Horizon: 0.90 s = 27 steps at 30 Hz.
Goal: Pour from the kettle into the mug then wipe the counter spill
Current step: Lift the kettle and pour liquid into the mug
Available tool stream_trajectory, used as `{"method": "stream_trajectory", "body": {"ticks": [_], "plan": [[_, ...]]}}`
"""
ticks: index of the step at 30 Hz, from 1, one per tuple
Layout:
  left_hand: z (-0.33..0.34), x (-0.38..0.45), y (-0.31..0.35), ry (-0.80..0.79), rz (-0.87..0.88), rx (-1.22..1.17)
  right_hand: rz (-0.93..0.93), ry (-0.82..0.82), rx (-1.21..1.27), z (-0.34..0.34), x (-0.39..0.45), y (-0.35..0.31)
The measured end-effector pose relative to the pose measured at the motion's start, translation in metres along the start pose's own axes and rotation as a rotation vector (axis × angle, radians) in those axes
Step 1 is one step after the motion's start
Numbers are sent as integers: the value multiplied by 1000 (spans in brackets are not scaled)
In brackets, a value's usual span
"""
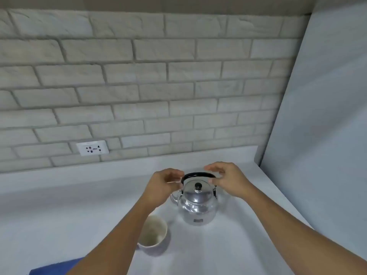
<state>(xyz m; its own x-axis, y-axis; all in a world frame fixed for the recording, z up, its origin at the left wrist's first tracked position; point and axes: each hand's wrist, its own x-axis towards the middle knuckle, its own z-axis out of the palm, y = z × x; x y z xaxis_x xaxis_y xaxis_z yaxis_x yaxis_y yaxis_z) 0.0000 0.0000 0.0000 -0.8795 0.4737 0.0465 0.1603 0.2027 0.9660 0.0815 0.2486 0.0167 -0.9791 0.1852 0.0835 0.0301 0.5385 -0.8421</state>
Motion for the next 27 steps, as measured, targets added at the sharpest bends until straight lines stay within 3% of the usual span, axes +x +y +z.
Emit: {"method": "stream_trajectory", "body": {"ticks": [8, 27], "plan": [[8, 36, -14, -70, -49, 76, 50, -74, 2, 9, 29, 19], [7, 36, -11, -52, 27, 29, -28, 56, 131, 30, 21, 12]]}}
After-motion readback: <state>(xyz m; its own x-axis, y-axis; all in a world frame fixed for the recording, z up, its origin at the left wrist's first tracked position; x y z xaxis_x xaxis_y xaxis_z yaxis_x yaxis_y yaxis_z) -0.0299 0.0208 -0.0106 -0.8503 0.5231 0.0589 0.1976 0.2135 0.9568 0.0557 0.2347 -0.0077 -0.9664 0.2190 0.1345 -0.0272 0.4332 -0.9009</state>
